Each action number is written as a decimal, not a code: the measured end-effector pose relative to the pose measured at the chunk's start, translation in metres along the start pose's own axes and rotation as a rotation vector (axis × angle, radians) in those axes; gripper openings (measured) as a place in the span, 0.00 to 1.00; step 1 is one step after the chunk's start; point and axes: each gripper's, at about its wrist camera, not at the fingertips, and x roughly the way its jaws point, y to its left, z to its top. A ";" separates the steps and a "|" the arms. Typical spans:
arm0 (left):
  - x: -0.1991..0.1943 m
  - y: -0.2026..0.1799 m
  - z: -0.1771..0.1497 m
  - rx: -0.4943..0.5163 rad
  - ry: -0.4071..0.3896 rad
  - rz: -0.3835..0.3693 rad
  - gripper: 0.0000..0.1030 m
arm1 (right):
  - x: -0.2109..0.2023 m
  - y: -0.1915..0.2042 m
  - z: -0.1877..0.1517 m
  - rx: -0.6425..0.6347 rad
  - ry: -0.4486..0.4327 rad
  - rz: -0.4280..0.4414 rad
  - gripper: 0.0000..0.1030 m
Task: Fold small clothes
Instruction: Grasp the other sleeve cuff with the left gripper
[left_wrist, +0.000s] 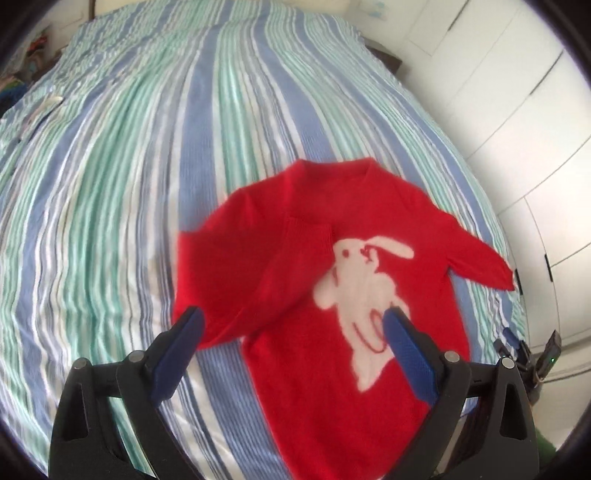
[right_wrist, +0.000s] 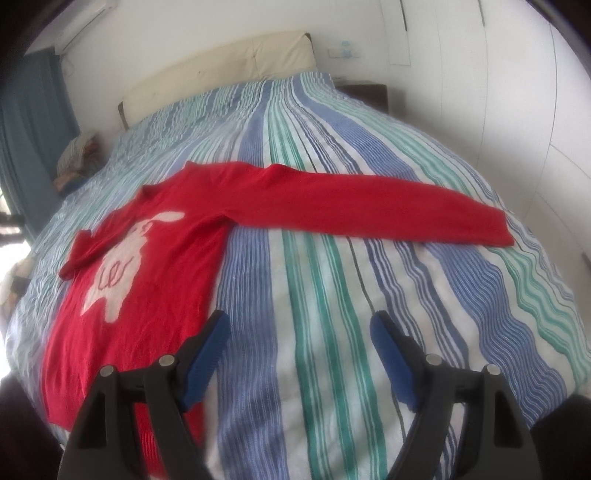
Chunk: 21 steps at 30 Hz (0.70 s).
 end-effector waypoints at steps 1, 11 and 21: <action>0.016 -0.001 0.012 0.012 0.030 0.004 0.94 | 0.003 0.002 0.000 -0.010 0.006 0.000 0.76; 0.151 -0.011 0.058 0.054 0.197 0.176 0.80 | 0.018 0.011 -0.008 -0.072 0.067 -0.003 0.76; 0.110 -0.021 0.034 0.118 0.055 0.094 0.06 | 0.024 0.009 -0.009 -0.065 0.083 -0.028 0.76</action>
